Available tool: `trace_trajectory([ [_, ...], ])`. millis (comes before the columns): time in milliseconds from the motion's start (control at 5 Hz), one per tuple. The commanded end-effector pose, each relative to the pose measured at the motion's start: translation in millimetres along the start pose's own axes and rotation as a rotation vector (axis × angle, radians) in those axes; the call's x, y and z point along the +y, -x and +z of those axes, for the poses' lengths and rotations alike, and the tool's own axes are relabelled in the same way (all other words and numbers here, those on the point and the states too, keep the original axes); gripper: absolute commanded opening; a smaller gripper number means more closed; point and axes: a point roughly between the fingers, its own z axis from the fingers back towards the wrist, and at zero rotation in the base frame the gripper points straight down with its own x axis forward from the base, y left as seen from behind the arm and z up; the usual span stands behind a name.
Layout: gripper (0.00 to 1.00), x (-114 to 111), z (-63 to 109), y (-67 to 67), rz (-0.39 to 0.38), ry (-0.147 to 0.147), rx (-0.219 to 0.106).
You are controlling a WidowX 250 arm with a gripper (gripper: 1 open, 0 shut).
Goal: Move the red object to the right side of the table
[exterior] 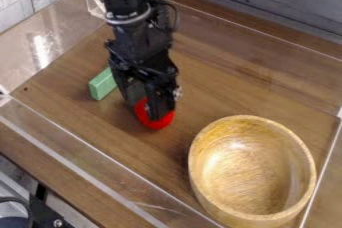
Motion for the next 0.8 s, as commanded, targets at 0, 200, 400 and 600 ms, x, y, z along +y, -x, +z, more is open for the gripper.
trace_trajectory([
  [0, 0.00, -3.7, 23.4, -23.1, 0.064, -0.044, -0.041],
  [200, 0.00, -31.1, 31.1, -56.9, 0.055, -0.048, -0.049],
  [400, 0.00, -63.1, 31.4, -87.5, 0.015, -0.044, -0.059],
  [600, 0.00, -62.3, 22.7, -92.1, -0.004, -0.044, -0.078],
])
